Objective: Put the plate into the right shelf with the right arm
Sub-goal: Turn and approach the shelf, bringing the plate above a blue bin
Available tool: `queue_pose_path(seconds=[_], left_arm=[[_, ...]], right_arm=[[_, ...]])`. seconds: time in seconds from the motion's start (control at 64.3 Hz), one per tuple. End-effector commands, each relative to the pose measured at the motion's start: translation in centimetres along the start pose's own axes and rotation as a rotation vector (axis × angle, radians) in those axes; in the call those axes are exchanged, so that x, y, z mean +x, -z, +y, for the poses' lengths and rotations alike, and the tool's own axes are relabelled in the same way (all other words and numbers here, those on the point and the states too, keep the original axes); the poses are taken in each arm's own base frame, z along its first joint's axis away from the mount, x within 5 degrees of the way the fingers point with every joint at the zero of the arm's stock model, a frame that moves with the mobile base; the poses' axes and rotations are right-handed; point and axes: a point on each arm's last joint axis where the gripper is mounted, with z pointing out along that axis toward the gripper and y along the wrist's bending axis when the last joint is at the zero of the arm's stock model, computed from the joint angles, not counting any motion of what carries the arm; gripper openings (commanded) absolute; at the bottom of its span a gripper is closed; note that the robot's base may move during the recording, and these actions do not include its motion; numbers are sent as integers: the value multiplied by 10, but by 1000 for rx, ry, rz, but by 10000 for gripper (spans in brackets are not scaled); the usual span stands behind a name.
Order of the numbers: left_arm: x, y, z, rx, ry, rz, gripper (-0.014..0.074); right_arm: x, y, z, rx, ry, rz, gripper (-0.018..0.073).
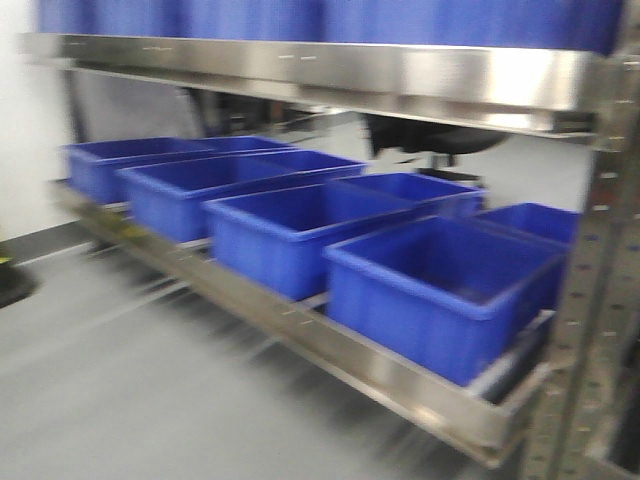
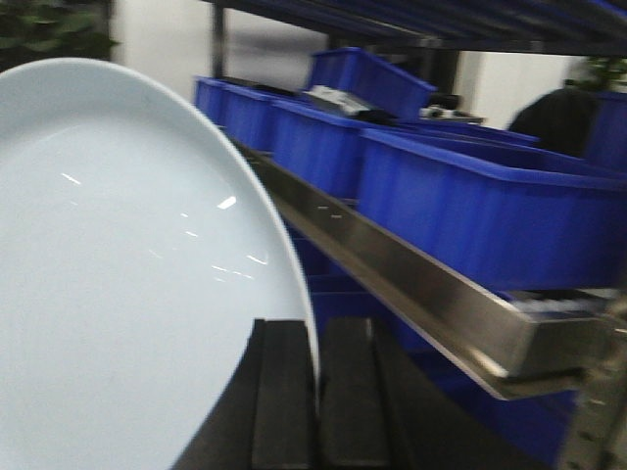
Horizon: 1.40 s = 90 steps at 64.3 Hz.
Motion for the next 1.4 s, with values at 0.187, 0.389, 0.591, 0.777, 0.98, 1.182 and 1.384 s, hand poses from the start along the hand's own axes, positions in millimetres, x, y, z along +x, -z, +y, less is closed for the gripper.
queue_pose_path(seconds=[0.187,0.389,0.591,0.777,0.98,1.182,1.384], left_arm=[[-5,1,2,-17,5,-88,-47],[-5,1,2,-17,5,-88,-47],[-5,1,2,-17,5,-88,-47],[-5,1,2,-17,5,-88,-47],[-5,1,2,-17,5,-88,-47],[-5,1,2,-17,5,-88,-47],[-5,1,2,-17,5,-88,-47]], right_arm=[[-16,1,2,-26,25,-100,55],[-16,1,2,-26,25,-100,55],[-16,1,2,-26,25,-100,55],[-16,1,2,-26,25,-100,55],[-16,1,2,-26,25,-100,55],[-16,1,2,-26,25,-100,55],[-16,1,2,-26,25,-100,55]])
